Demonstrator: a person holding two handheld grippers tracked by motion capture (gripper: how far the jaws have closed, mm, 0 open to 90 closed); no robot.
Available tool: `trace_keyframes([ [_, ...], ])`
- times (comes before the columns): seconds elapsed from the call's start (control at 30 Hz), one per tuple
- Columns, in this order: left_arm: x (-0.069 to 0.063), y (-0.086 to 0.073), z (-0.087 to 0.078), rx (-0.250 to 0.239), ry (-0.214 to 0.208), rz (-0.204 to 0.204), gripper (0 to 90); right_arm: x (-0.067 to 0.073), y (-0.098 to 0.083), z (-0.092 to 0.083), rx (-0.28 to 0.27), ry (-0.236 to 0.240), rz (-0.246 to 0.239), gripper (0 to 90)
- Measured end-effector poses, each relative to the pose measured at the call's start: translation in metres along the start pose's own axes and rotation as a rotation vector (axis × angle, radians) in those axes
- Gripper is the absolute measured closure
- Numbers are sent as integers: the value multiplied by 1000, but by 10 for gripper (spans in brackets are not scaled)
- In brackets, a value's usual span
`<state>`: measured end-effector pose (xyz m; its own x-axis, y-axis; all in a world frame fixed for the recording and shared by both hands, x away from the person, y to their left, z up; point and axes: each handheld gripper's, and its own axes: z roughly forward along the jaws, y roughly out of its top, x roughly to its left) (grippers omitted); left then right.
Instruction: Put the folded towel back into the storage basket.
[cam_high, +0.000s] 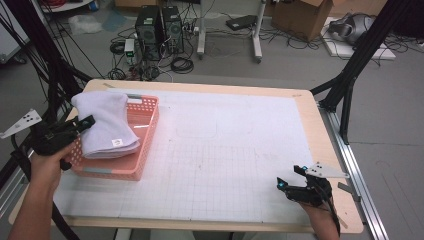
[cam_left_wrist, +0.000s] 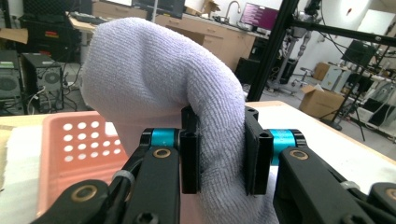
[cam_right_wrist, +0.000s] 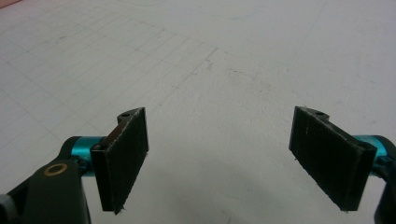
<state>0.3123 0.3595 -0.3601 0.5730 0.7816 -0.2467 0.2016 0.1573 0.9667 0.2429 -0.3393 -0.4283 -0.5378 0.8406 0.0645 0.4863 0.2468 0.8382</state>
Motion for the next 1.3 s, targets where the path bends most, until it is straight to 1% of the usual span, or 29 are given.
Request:
trace_keyframes([
  [0.07, 1, -1, -1, 9, 5, -2, 722, 0, 0, 0, -1, -2, -4, 187],
  [0.13, 1, -3, 0, 30, 9, 2, 722, 0, 0, 0, 0, -2, -5, 186],
  [0.33, 3, -6, 3, 77, 35, -12, 715, 1, 1, -1, -3, -1, -2, 187],
  [0.57, 2, -6, 11, 181, 72, -15, 693, 0, 1, 0, -6, -2, -9, 186],
  [0.6, 2, -6, 13, 197, 81, -22, 688, 1, 1, 0, -6, -1, -5, 186],
  [0.67, 2, -6, 16, 245, 104, -16, 678, 0, 1, -1, -6, -1, -6, 187],
  [0.77, 4, -6, 19, 298, 148, -61, 637, 0, 0, -1, -4, -1, -3, 186],
  [0.83, 4, -7, 20, 329, 166, -67, 634, -1, 0, -2, -2, -2, 2, 186],
  [0.9, 4, -6, 21, 352, 183, -84, 616, -1, 0, -1, -3, -3, -1, 187],
  [0.97, 5, -5, 22, 377, 215, -96, 584, -1, 0, -1, -2, -1, -3, 187],
  [1.0, 4, -5, 23, 391, 234, -100, 552, 0, 0, -1, -2, -1, -2, 187],
  [1.07, 3, -4, 24, 406, 264, -123, 443, 0, 1, -1, -4, 0, -5, 187],
  [1.1, 3, -4, 25, 413, 272, -124, 413, 0, 1, -2, -4, 2, -7, 187],
  [1.13, 2, -4, 25, 416, 281, -121, 401, 0, 1, -2, -4, 2, -3, 187],
  [1.2, 0, -4, 25, 412, 297, -113, 373, 0, 1, -2, -7, -3, -10, 187],
  [1.23, -1, -3, 24, 405, 308, -111, 356, 0, 1, -3, -6, -2, -7, 187],
  [1.3, -4, -1, 21, 382, 336, -89, 334, 0, 0, -3, -7, -2, -2, 187],
])
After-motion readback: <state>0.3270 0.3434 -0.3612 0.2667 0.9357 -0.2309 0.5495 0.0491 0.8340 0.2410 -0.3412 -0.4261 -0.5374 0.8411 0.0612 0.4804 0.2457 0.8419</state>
